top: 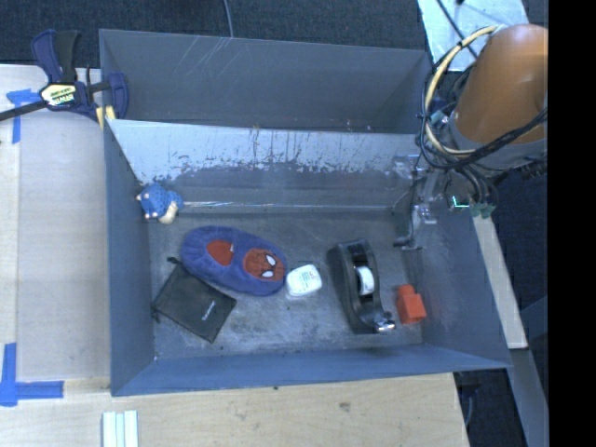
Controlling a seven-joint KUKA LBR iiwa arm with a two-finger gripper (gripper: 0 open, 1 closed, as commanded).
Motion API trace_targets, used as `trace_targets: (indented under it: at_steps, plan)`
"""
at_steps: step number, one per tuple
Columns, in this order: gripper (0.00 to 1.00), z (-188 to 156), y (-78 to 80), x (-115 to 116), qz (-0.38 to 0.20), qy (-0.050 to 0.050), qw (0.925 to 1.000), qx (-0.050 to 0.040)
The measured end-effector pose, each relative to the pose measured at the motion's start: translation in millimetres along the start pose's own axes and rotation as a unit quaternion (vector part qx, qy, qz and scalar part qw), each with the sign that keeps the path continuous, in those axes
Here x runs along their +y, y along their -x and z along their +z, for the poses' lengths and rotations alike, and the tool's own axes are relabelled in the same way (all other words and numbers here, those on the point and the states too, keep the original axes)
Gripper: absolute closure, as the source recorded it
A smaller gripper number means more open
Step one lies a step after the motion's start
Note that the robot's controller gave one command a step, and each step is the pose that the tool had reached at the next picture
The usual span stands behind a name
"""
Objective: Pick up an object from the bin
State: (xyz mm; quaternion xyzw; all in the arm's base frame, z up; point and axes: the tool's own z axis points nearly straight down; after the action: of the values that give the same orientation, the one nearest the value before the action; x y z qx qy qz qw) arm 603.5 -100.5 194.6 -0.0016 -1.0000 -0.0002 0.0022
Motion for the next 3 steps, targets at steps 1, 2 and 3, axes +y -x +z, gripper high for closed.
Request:
trace_targets:
  at_steps: [1, 2, 3]
  plan:
    - [0.0, 92.9, -25.0, 44.3, -0.071, -0.003, 0.9974, -0.0078]
    - [0.0, 96.4, -23.0, 45.8, -0.145, -0.002, 0.9893, -0.0127]
    - [0.0, 102.6, -27.7, 41.3, -0.202, -0.002, 0.9793, -0.0066]
